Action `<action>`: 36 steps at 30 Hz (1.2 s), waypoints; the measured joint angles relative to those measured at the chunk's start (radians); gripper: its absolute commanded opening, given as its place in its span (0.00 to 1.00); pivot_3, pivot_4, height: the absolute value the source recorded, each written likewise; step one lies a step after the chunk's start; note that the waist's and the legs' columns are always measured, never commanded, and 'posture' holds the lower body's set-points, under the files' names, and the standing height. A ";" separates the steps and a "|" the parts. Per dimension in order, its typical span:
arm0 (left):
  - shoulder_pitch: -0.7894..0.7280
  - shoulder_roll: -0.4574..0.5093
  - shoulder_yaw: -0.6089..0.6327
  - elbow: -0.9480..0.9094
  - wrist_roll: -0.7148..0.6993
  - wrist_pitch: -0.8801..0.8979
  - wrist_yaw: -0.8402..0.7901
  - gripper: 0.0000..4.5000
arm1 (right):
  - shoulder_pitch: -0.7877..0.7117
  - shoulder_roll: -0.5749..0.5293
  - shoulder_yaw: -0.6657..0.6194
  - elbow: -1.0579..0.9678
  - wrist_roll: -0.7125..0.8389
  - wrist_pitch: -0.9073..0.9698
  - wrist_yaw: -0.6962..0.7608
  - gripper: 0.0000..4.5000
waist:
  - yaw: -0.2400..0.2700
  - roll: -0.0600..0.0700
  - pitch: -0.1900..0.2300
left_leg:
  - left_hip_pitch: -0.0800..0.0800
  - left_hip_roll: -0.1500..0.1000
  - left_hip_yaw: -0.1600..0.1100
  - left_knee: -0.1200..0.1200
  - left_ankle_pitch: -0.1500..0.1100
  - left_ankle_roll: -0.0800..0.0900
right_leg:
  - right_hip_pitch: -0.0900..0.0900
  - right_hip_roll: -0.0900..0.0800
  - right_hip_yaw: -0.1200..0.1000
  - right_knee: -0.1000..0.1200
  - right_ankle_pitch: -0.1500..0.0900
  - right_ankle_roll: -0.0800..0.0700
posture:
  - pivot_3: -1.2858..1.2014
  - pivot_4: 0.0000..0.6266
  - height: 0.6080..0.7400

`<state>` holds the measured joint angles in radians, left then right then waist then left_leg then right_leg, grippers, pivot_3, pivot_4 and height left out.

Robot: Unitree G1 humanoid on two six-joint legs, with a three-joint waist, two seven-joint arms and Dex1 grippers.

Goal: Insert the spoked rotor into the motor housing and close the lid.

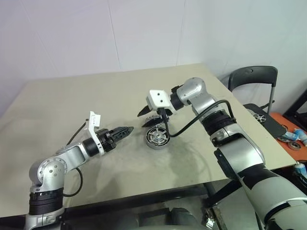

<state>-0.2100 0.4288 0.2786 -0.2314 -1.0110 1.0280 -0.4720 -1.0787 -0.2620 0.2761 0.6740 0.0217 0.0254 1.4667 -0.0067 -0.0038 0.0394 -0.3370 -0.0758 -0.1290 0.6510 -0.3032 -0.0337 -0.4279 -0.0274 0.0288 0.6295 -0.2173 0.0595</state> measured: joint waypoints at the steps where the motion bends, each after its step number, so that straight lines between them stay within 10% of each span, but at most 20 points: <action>1: -0.001 -0.001 0.001 0.000 0.000 -0.006 0.003 0.52 | 0.063 -0.017 -0.026 -0.103 0.045 0.128 -0.013 0.22 | 0.006 0.000 0.000 | -0.001 0.000 -0.001 0.001 0.000 0.000 | 0.000 0.000 -0.001 -0.001 0.000 0.000 | 0.52 0.00 1.00; 12: -0.071 0.013 -0.003 0.073 0.010 -0.014 -0.009 0.52 | 0.358 0.006 -0.352 -0.571 0.380 0.965 -0.453 0.00 | 0.015 0.001 0.000 | 0.000 0.001 0.002 0.001 0.000 0.000 | 0.000 0.000 0.000 0.000 0.000 0.000 | 0.52 0.00 1.00; 36: -0.070 0.015 -0.024 0.080 0.021 -0.015 -0.001 0.52 | 0.498 0.048 -0.108 -0.327 0.162 0.566 -0.722 0.00 | -0.011 0.000 0.000 | 0.010 0.001 0.003 0.001 0.000 0.000 | 0.010 0.001 0.001 -0.001 -0.001 0.002 | 0.52 0.00 1.00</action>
<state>-0.2799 0.4441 0.2541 -0.1515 -0.9903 1.0132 -0.4728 -0.5805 -0.2144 0.1683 0.3468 0.1833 0.5911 0.7450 -0.0173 -0.0037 0.0392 -0.3268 -0.0748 -0.1263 0.6517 -0.3030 -0.0336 -0.4178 -0.0260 0.0297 0.6289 -0.2185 0.0616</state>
